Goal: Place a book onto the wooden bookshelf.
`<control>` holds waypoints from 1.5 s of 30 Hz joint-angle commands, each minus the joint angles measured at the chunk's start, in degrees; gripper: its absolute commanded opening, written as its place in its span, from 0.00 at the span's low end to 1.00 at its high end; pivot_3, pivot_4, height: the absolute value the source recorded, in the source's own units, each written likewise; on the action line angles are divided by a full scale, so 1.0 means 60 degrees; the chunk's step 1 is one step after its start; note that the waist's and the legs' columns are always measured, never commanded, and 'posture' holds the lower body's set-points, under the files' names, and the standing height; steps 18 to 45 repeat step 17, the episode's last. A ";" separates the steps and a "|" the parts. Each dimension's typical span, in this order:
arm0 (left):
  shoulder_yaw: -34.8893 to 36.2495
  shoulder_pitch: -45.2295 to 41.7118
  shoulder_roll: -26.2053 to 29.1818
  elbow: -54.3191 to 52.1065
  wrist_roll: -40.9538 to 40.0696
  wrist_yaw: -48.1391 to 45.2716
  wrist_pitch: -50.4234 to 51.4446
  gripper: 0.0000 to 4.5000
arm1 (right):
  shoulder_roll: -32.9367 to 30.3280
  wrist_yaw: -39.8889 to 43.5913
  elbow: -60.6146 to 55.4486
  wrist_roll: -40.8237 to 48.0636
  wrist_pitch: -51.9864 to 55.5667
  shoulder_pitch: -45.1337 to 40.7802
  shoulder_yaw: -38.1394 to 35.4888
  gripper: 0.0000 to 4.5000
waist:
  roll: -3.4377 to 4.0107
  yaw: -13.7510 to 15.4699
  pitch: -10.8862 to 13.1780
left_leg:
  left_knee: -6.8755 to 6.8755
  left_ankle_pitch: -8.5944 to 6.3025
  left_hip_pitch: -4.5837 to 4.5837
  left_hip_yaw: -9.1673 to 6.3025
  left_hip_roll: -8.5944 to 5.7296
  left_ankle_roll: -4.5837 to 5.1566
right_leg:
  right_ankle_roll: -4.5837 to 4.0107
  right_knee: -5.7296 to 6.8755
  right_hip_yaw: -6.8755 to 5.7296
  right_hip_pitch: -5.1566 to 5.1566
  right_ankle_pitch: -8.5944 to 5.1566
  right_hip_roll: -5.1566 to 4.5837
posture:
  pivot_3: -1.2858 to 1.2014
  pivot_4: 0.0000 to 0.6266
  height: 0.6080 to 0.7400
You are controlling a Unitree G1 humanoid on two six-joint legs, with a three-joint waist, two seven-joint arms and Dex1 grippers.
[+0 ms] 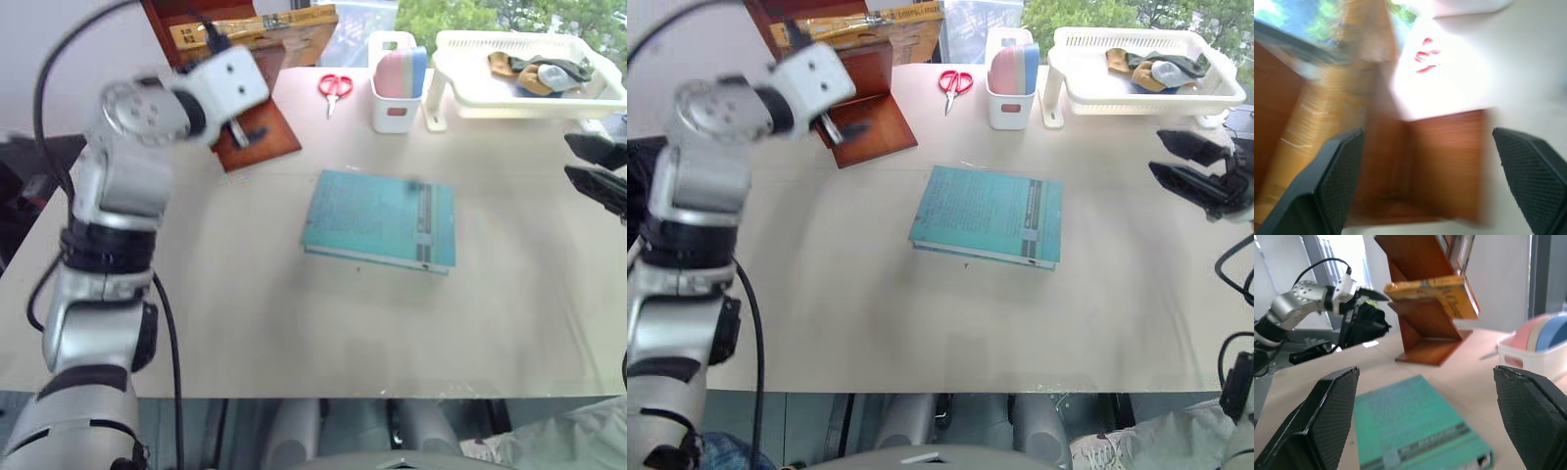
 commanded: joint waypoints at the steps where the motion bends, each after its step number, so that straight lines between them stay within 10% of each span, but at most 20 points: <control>1: 0.1369 0.1553 -0.0705 -0.2149 -0.1430 0.0155 0.1868 0.99 | -0.0207 -0.0312 -0.0704 -0.0285 -0.0453 0.0835 -0.0323 1.00 | -0.0002 0.0000 -0.0002 | 0.0010 -0.0003 0.0007 -0.0008 0.0003 0.0005 | 0.0000 0.0000 -0.0004 0.0012 0.0000 0.0000 | 0.52 0.24 1.00; 9: 0.3381 0.5275 -0.3026 -0.3309 -0.3266 0.1898 0.1601 0.99 | 0.0151 -0.1408 -0.0850 -0.2307 -0.3114 0.3052 0.0153 1.00 | -0.0003 -0.0001 -0.0002 | 0.0046 -0.0019 0.0095 -0.0001 -0.0001 0.0033 | 0.0000 0.0089 0.0012 0.0060 -0.0001 0.0002 | 0.52 0.24 1.00; 16: 0.3314 0.7080 -0.2914 -0.2984 -0.3774 0.2082 0.0214 0.99 | 0.0382 -0.1668 -0.0200 -0.3051 -0.4572 0.4019 0.0416 1.00 | -0.0005 -0.0013 -0.0005 | 0.0019 -0.0023 0.0233 0.0006 0.0004 0.0033 | 0.0001 0.0026 0.0012 0.0214 0.0000 0.0002 | 0.52 0.24 1.00; 45: 0.3340 0.7182 -0.2884 -0.2906 -0.3874 0.2081 0.0104 0.99 | 0.0452 -0.1670 -0.0225 -0.2985 -0.4587 0.4079 0.0405 1.00 | -0.0005 -0.0013 -0.0005 | 0.0012 -0.0024 0.0248 0.0006 0.0004 0.0033 | 0.0001 0.0008 0.0000 0.0240 0.0000 0.0002 | 0.52 0.24 1.00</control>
